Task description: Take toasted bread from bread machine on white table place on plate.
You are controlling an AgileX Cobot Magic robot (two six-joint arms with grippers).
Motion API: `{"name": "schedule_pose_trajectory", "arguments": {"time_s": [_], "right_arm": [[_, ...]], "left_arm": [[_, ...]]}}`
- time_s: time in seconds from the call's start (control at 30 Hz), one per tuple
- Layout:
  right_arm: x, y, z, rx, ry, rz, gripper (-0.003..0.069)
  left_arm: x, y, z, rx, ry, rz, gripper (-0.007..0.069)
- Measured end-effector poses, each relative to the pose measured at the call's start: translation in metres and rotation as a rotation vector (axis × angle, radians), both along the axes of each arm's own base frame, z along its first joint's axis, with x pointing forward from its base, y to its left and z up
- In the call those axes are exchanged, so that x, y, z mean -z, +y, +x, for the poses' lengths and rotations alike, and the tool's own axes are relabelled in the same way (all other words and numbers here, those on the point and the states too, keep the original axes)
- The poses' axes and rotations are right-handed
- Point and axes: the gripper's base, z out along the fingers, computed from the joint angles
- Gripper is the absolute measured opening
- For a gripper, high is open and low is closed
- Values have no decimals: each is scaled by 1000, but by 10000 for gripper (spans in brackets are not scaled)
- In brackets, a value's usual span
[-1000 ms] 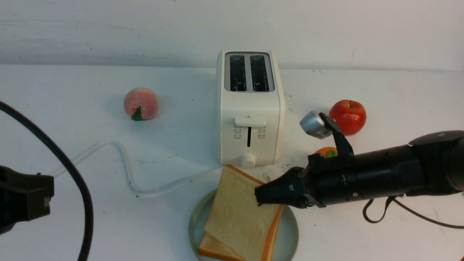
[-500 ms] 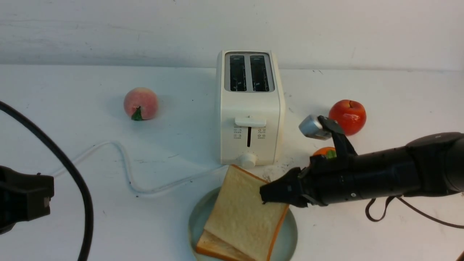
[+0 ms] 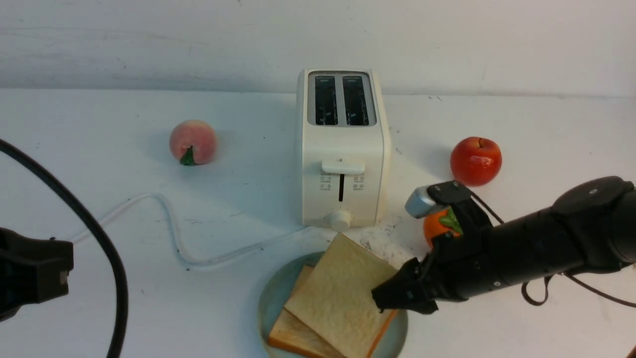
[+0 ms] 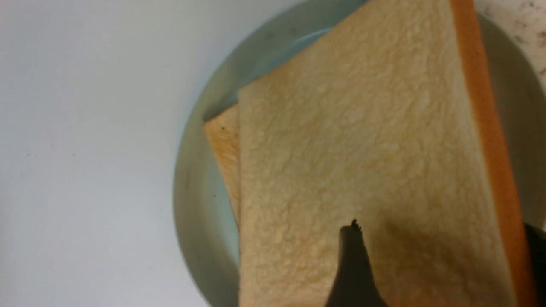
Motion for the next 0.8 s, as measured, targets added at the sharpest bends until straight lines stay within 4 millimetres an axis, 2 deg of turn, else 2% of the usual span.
{"name": "schedule_pose_trajectory", "arguments": {"time_s": [0.37, 0.53, 0.6, 0.63, 0.73, 0.77, 0.8], "right_arm": [[-32, -15, -14, 13, -64, -133, 442], [-63, -21, -22, 83, -115, -98, 414], [-80, -25, -26, 126, -143, -67, 380], [-103, -34, -32, 184, -187, -30, 320], [-141, -54, -47, 291, -280, 17, 166], [-157, -65, -58, 340, -325, 34, 88], [-167, -73, -66, 371, -360, 33, 44]], "left_arm": [[0, 0, 0, 0, 6, 2, -12], [0, 0, 0, 0, 6, 2, -11], [0, 0, 0, 0, 6, 2, -11], [0, 0, 0, 0, 6, 2, -11], [0, 0, 0, 0, 6, 2, -11], [0, 0, 0, 0, 6, 2, -11], [0, 0, 0, 0, 6, 2, -11]]}}
